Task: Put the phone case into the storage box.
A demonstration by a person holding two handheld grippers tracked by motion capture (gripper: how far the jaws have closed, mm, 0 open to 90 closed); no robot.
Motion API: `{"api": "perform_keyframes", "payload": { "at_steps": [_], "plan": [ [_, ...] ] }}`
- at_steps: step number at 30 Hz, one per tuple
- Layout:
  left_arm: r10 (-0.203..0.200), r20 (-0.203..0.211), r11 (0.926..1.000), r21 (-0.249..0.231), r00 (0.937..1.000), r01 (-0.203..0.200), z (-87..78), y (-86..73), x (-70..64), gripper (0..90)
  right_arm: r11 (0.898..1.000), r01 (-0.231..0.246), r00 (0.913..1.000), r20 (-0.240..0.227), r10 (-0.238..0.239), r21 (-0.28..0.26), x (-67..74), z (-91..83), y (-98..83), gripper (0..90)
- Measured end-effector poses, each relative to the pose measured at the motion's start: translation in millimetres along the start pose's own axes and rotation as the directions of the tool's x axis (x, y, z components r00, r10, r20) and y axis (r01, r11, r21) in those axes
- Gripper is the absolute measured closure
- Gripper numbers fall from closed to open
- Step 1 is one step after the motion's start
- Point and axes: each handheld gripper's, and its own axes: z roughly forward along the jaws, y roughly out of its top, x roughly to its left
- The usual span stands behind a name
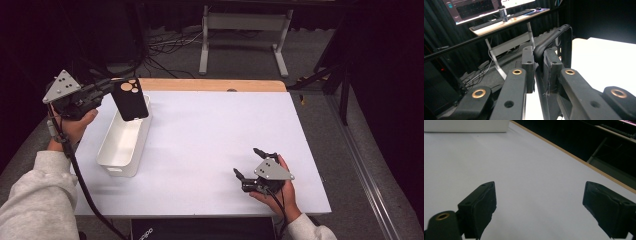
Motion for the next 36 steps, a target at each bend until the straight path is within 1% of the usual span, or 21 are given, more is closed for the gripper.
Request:
{"api": "perform_keyframes", "payload": {
  "at_steps": [2, 3, 5, 9, 13, 14, 19, 20, 21, 24, 25, 27, 31, 36],
  "plan": [
    [-0.006, 0.0, 1.0, 0.004, 1.0, 0.006, 0.6, -0.7, 1.2, 81.5, 1.0, -0.002, 1.0, 0.001, 0.002, 0.002, -0.3, 0.4, -0.3, 12.7],
    [-0.004, -0.008, 1.0, 0.005, 1.0, 0.004, 2.5, -2.0, 4.6, 81.5, 1.0, -0.004, 1.0, 0.003, 0.004, 0.003, -0.5, 0.6, -0.5, 12.7],
    [-0.014, -0.011, 0.9999, 0.011, 0.9998, 0.014, 4.9, -3.6, 7.4, 81.5, 1.0, -0.005, 1.0, 0.002, 0.005, 0.006, -1.1, 1.0, -0.8, 12.6],
    [-0.014, -0.025, 0.9998, 0.015, 0.9996, 0.014, 8.9, -6.1, 14.4, 81.5, 1.0, -0.007, 0.9999, 0.007, 0.007, 0.004, -1.8, 1.0, -1.1, 12.6],
    [-0.013, -0.024, 0.9998, 0.017, 0.9996, 0.013, 11.3, -7.5, 18.1, 81.4, 1.0, -0.008, 0.9999, 0.007, 0.008, 0.007, -2.7, 1.2, -1.0, 12.7],
    [-0.007, -0.026, 0.9999, 0.015, 0.9996, 0.008, 12.7, -8.4, 20.0, 81.4, 1.0, -0.01, 0.9999, 0.008, 0.01, 0.009, -2.9, 1.5, -0.9, 12.6],
    [-0.009, -0.026, 0.9998, 0.015, 0.9996, 0.009, 17.4, -12.3, 27.3, 81.4, 1.0, -0.008, 0.9999, 0.011, 0.008, 0.017, -2.5, 2.8, -0.4, 12.7],
    [-0.015, -0.019, 0.9999, 0.008, 0.9997, 0.015, 18.9, -14.2, 29.0, 81.4, 1.0, -0.01, 0.9999, 0.013, 0.01, 0.02, -2.9, 2.6, -0.1, 12.6],
    [-0.018, -0.013, 0.9997, 0.014, 0.9997, 0.018, 21.5, -16.2, 31.8, 81.5, 1.0, -0.019, 0.9998, 0.012, 0.018, 0.017, -3.8, 2.5, 0.0, 12.7],
    [-0.006, -0.02, 0.9996, 0.027, 0.9998, 0.007, 27.6, -19.7, 35.8, 81.4, 0.999, -0.029, 0.9995, 0.014, 0.029, 0.017, -5.7, 2.8, 0.9, 12.6],
    [-0.006, -0.021, 0.9993, 0.038, 0.9998, 0.007, 31.1, -21.9, 38.3, 81.5, 0.999, -0.03, 0.9994, 0.017, 0.03, 0.016, -6.2, 2.6, 1.4, 12.7],
    [-0.009, -0.023, 0.9991, 0.042, 0.9997, 0.01, 35.4, -25.4, 42.4, 81.4, 0.999, -0.029, 0.9992, 0.027, 0.029, 0.016, -7.0, 2.0, 1.8, 12.6],
    [-0.034, -0.022, 0.9985, 0.043, 0.9992, 0.035, 46.3, -36.9, 51.0, 81.4, 0.999, -0.036, 0.9988, 0.033, 0.035, 0.02, -8.6, 2.1, 1.4, 12.7],
    [-0.039, -0.025, 0.9978, 0.052, 0.9989, 0.04, 55.5, -44.5, 56.2, 81.4, 0.999, -0.035, 0.9987, 0.037, 0.034, 0.022, -8.9, 2.6, 2.1, 12.7]
  ]
}}
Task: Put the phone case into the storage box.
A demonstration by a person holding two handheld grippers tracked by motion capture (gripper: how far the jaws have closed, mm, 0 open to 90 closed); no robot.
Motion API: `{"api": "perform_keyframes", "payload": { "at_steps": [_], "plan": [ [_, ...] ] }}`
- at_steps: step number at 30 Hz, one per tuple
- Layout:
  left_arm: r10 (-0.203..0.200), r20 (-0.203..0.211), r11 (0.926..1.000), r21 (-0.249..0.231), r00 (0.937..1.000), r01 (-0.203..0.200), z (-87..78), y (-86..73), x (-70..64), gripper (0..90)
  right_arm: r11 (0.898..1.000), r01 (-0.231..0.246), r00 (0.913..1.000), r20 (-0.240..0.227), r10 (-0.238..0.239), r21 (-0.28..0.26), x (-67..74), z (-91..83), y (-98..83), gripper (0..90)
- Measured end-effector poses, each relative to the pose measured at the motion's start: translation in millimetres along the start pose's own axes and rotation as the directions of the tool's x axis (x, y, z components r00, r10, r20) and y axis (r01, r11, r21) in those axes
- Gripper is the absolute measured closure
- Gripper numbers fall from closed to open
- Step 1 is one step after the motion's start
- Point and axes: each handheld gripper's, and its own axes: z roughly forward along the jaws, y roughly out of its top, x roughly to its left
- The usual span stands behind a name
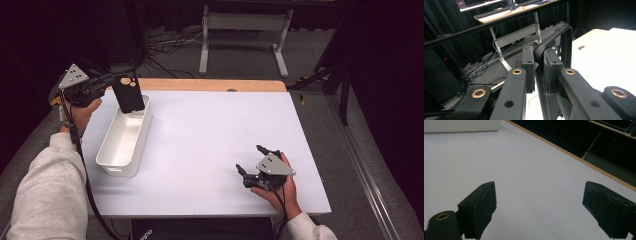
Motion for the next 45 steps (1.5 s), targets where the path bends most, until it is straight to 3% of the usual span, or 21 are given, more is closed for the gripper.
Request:
{"api": "perform_keyframes", "payload": {
  "at_steps": [6, 24, 31, 37, 45],
  "plan": [
    [0.008, -0.004, 0.9997, 0.024, 1.0, -0.008, 10.5, -7.1, 0.6, 81.4, 1.0, -0.003, 0.9999, -0.01, 0.003, 0.01, 0.2, 3.0, -0.8, 12.7],
    [0.093, 0.012, 0.9928, 0.075, 0.9956, -0.094, 42.3, -26.7, -6.9, 81.4, 0.999, 0.002, 1.0, -0.009, -0.001, 0.032, 1.5, 8.8, -1.9, 12.6],
    [0.065, 0.025, 0.9965, 0.05, 0.9976, -0.066, 45.3, -32.6, -1.0, 81.3, 0.999, 0.006, 0.9999, -0.012, -0.006, 0.04, 2.6, 11.2, -1.6, 12.6],
    [0.039, -0.007, 0.9978, 0.053, 0.9992, -0.038, 44.3, -38.7, 5.1, 80.3, 0.999, 0.006, 0.9998, -0.017, -0.005, 0.042, 1.6, 11.7, -2.2, 13.0],
    [0.067, -0.051, 0.9923, 0.108, 0.9965, -0.061, 49.4, -39.0, 6.9, 76.7, 0.999, 0.002, 0.9998, -0.021, -0.001, 0.036, 0.9, 10.3, -2.1, 13.4]
  ]
}}
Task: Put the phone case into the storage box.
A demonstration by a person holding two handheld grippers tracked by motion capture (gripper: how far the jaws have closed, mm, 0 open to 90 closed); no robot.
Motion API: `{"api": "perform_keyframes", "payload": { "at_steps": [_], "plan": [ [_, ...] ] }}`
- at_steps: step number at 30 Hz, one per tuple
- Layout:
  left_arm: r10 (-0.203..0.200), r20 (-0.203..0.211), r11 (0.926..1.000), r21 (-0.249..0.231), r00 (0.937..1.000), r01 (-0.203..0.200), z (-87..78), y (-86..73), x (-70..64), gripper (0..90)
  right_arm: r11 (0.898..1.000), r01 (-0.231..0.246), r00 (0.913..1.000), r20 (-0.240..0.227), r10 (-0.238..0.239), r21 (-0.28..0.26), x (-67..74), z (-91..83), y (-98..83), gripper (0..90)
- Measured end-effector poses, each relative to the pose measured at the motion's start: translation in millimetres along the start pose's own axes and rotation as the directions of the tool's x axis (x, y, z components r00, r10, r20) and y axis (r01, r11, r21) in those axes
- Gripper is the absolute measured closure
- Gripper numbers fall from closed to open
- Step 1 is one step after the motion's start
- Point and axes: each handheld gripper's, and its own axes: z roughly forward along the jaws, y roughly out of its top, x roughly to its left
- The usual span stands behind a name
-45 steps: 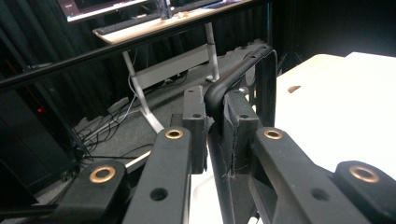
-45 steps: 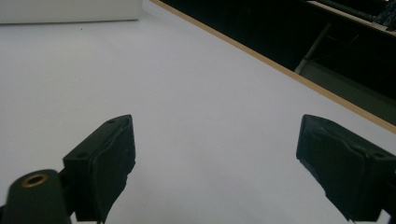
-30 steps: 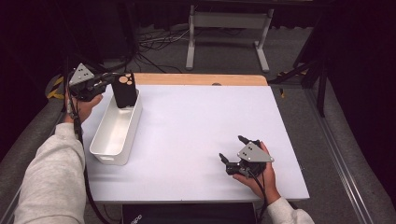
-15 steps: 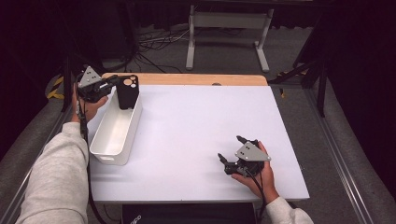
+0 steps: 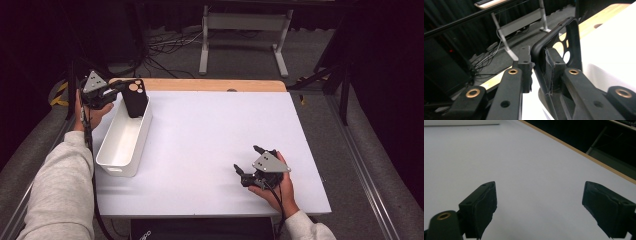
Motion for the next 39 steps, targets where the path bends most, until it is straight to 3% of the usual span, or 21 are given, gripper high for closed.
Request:
{"api": "perform_keyframes", "payload": {
  "at_steps": [2, 5, 6, 8, 9, 16, 39],
  "plan": [
    [-0.007, -0.004, 0.9999, 0.015, 1.0, 0.007, 1.1, 0.0, -0.1, 76.3, 1.0, 0.006, 1.0, -0.003, -0.006, 0.001, 0.5, -0.3, 0.5, 13.5],
    [0.025, -0.048, 0.9978, 0.063, 0.9985, -0.022, 5.9, -0.2, -0.9, 76.4, 1.0, 0.003, 0.9999, -0.011, -0.003, -0.003, 1.0, -0.4, 0.9, 13.6],
    [0.015, -0.05, 0.9975, 0.069, 0.9986, -0.012, 6.8, -0.5, -2.2, 75.4, 1.0, 0.005, 0.9999, -0.009, -0.005, -0.001, 1.0, -0.2, 0.8, 13.6],
    [-0.003, -0.028, 0.9982, 0.06, 0.9996, 0.005, 7.8, -0.5, -2.0, 76.5, 1.0, 0.009, 0.9999, -0.013, -0.009, 0.001, 0.8, -0.1, 0.4, 13.6],
    [0.011, -0.042, 0.9977, 0.068, 0.9991, -0.009, 9.0, 0.1, -2.1, 76.6, 1.0, 0.009, 0.9999, -0.013, -0.009, 0.004, 0.9, 0.0, 0.3, 13.6],
    [-0.022, -0.029, 0.997, 0.074, 0.9993, 0.024, 9.3, -0.1, -2.2, 77.9, 1.0, 0.006, 0.9998, -0.018, -0.006, 0.003, 0.3, 0.5, 0.0, 13.6],
    [-0.08, -0.025, 0.9951, 0.056, 0.9965, 0.081, -8.3, 3.6, 0.6, 67.0, 1.0, 0.005, 0.9994, -0.034, -0.005, -0.008, 1.0, 0.5, 0.1, 13.8]
  ]
}}
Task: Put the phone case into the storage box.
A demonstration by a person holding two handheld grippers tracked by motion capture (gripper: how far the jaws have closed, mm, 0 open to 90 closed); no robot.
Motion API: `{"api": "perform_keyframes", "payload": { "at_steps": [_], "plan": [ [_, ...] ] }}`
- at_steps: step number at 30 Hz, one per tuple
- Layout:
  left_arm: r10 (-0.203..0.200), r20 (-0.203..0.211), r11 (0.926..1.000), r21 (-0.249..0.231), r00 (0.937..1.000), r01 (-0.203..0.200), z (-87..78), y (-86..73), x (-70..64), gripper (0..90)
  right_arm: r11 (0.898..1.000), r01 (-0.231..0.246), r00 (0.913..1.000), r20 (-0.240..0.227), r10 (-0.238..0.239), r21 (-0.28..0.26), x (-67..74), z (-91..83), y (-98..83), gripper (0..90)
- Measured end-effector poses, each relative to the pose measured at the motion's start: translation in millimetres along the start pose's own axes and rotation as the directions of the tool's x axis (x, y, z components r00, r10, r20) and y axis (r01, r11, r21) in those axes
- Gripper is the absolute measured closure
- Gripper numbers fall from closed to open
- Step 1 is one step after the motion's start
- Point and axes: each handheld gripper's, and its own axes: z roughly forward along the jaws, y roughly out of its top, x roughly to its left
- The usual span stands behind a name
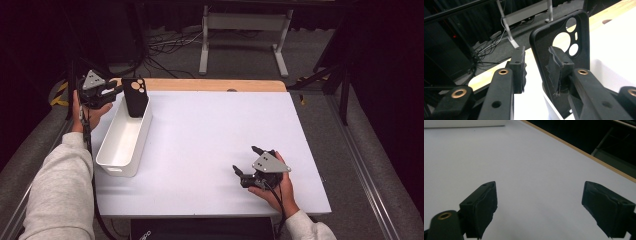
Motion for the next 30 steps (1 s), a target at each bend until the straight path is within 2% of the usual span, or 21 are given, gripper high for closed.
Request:
{"api": "perform_keyframes", "payload": {
  "at_steps": [7, 8, 9, 15, 19, 20, 22, 30],
  "plan": [
    [0.008, -0.01, 0.9999, -0.009, 0.9999, -0.008, -11.5, 4.4, -3.8, 66.3, 1.0, 0.006, 0.9999, -0.009, -0.006, -0.003, 2.6, -0.6, -0.2, 13.8],
    [-0.001, -0.001, 0.9999, -0.016, 1.0, 0.001, -12.4, 4.7, -4.8, 66.6, 1.0, 0.008, 0.9999, -0.011, -0.008, -0.004, 2.8, -0.5, -0.1, 13.8],
    [0.008, 0.003, 0.9999, -0.014, 1.0, -0.008, -14.2, 5.4, -5.5, 66.8, 1.0, 0.009, 0.9999, -0.013, -0.009, -0.006, 2.8, -0.5, 0.0, 13.8],
    [0.009, 0.0, 0.9997, -0.023, 1.0, -0.009, -22.8, 7.4, -12.1, 66.6, 1.0, 0.01, 0.9997, -0.021, -0.011, -0.004, 2.8, -1.0, -0.7, 13.8],
    [0.006, 0.017, 0.9996, -0.027, 0.9998, -0.005, -29.9, 6.0, -19.3, 68.4, 1.0, 0.007, 0.9997, -0.025, -0.007, -0.013, 2.2, -1.8, -0.3, 13.8],
    [0.016, 0.015, 0.9996, -0.025, 0.9998, -0.015, -31.5, 5.9, -20.7, 68.4, 1.0, 0.009, 0.9995, -0.03, -0.009, -0.016, 2.0, -2.0, 0.1, 13.8],
    [0.007, 0.02, 0.9993, -0.037, 0.9998, -0.007, -34.2, 5.9, -24.3, 68.1, 1.0, 0.01, 0.9994, -0.033, -0.011, -0.021, 2.3, -2.4, 1.0, 13.8],
    [0.014, 0.028, 0.9985, -0.054, 0.9995, -0.013, -43.5, 9.1, -35.5, 66.7, 0.999, 0.012, 0.9988, -0.046, -0.014, -0.041, 0.6, -3.6, 2.8, 13.8]
  ]
}}
